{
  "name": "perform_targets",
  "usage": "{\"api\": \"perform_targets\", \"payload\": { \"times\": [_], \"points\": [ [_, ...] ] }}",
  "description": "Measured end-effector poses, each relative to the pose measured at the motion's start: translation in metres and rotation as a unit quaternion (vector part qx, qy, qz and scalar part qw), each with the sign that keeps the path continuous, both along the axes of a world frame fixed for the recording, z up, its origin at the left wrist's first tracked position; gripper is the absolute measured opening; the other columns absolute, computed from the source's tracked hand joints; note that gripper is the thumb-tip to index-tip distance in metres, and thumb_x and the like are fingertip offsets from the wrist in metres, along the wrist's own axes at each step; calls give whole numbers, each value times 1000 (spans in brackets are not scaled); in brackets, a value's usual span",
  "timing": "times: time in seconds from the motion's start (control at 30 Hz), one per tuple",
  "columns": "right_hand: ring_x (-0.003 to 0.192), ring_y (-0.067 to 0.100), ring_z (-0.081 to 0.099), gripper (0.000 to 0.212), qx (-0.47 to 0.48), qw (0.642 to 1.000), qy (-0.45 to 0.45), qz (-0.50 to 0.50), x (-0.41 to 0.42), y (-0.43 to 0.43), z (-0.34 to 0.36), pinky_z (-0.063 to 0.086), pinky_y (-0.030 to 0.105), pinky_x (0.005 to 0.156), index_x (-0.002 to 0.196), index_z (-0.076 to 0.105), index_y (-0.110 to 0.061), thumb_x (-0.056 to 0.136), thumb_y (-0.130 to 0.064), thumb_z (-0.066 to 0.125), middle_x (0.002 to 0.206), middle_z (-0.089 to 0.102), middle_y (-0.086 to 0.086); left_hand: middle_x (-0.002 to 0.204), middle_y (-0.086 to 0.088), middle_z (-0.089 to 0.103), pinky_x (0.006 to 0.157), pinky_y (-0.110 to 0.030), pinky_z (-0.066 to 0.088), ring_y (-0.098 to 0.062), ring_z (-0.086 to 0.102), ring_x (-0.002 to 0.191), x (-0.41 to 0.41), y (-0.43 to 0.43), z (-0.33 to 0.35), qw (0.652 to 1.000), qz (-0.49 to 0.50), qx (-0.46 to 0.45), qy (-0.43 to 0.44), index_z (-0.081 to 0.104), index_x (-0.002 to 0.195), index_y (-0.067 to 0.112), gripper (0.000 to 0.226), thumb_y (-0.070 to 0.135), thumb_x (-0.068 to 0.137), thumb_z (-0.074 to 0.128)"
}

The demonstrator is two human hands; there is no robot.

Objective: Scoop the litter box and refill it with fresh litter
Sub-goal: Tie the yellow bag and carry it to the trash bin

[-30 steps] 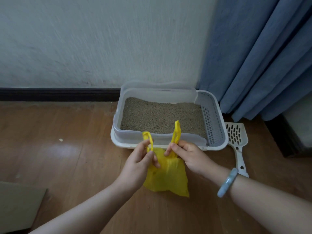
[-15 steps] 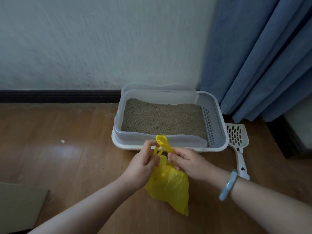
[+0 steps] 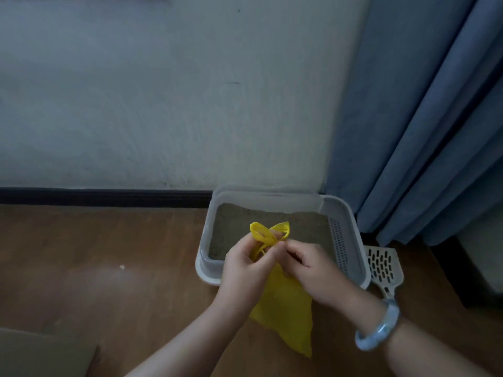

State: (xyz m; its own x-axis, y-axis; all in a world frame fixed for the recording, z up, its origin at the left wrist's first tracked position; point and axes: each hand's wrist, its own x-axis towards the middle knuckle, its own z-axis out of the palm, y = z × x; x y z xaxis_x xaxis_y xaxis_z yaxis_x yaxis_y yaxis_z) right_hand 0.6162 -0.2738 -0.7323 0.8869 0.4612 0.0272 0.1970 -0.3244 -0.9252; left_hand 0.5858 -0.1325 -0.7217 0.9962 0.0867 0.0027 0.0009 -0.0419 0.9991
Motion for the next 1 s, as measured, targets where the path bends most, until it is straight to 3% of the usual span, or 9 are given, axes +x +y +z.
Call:
{"api": "perform_targets", "payload": {
  "times": [0.07,0.23,0.47,0.57,0.63,0.73,0.83,0.93,1.0],
  "points": [
    [56,3,42,30,11,1000,-8,-4,5,5,17,33,23,51,78,63,-16,94,-36,48,59,49,-6,75,13,71,71,-16,47,0,65,77,7,2,20,1000,21,3,-23,72,88,18,12,8,86,65],
    [60,1,41,22,92,995,37,0,13,23,56,33,19,55,72,63,-39,90,-42,51,59,50,-15,67,13,70,65,-12,45,3,63,69,18,15,66,999,32,-14,-32,73,84,15,13,6,86,64],
    [68,6,47,27,131,990,58,-18,11,54,154,38,27,63,80,65,-28,84,-53,57,68,55,-8,59,7,62,58,-16,43,-4,54,58,15,43,175,998,65,5,3,73,68,20,16,13,83,70],
    [72,11,50,36,150,985,87,-24,2,66,218,42,34,66,90,67,-19,80,-53,60,74,60,5,70,-2,70,69,-26,49,-9,61,69,5,53,242,998,65,-1,18,74,75,22,4,20,79,75],
    [81,12,58,37,167,979,118,-23,-5,74,272,47,33,74,98,69,-20,78,-50,63,87,68,10,72,2,72,66,-20,49,-8,64,71,-3,60,296,997,72,-8,21,75,76,22,10,13,81,73],
    [80,13,58,30,179,973,146,-17,-19,82,355,47,27,72,95,68,-22,75,-45,68,82,67,3,69,7,70,57,-10,42,-2,62,65,-19,67,381,997,70,-24,21,73,80,11,18,-2,86,61],
    [89,22,63,31,225,955,195,12,-30,85,444,52,31,76,109,65,-24,78,-21,65,97,66,18,66,6,67,54,-10,40,-4,58,60,-35,78,462,997,64,-38,16,70,83,2,15,-4,88,57],
    [89,25,64,47,278,920,275,41,-36,90,530,53,32,74,122,59,-25,76,-13,60,100,65,15,68,4,65,56,-15,43,-10,56,60,-53,90,535,998,61,-28,19,69,83,12,7,7,86,65],
    [90,28,63,46,275,921,271,56,-41,99,577,52,37,78,122,60,-25,77,-18,66,100,63,17,72,2,66,60,-21,46,-11,59,64,-65,97,577,997,68,-27,21,67,87,22,7,17,82,68]
  ]
}}
